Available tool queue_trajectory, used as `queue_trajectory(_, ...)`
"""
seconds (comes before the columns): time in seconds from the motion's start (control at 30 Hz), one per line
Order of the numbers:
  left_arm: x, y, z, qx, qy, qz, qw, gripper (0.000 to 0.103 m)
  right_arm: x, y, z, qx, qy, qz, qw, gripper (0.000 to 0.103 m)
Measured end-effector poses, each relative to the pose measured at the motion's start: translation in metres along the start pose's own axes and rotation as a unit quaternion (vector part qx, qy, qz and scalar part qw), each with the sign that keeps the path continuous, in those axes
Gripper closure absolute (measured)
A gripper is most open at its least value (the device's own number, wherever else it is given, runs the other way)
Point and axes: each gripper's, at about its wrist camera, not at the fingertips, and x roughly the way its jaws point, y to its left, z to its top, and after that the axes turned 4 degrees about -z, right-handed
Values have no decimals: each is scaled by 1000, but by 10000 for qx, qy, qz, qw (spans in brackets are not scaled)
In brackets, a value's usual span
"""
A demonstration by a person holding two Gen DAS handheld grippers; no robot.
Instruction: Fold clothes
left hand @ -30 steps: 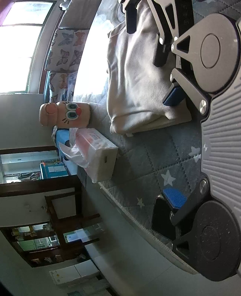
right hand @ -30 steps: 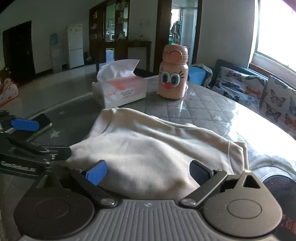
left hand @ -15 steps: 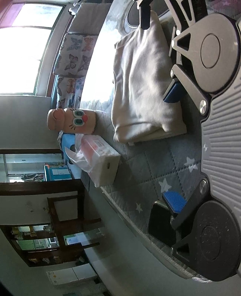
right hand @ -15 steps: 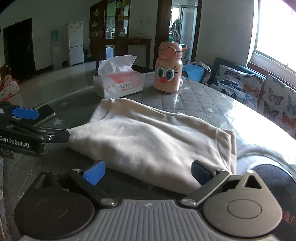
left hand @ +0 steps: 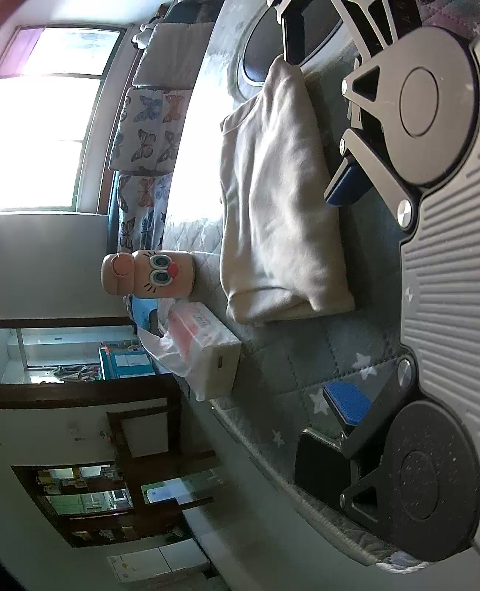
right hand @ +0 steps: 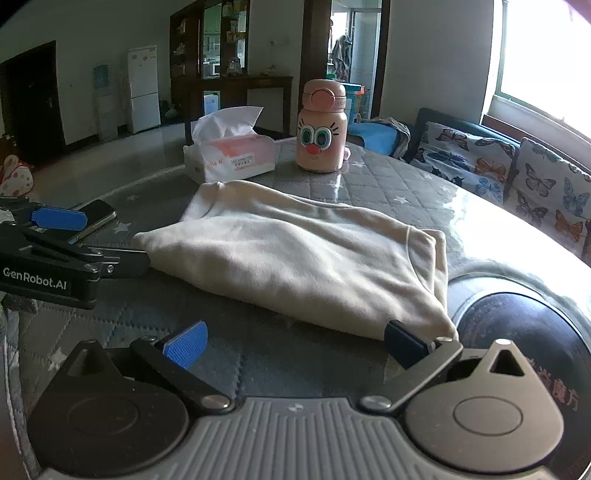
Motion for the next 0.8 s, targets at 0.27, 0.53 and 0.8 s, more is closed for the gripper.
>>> queue_trajectory(0.27,-1,-8,-14,29,200,38,9998,0,-13,-3,-10,82,2,-37,10000,0)
queue_trajectory(0.53,-6,-15,-22,22,209,98,9997,0,-24,-3,-16,119,-30,-35,9999,0)
queue_trajectory(0.8,-9,-19,-28,52,244,196,9995,0,-32,-2,-19,158,-86,-51,9998,0)
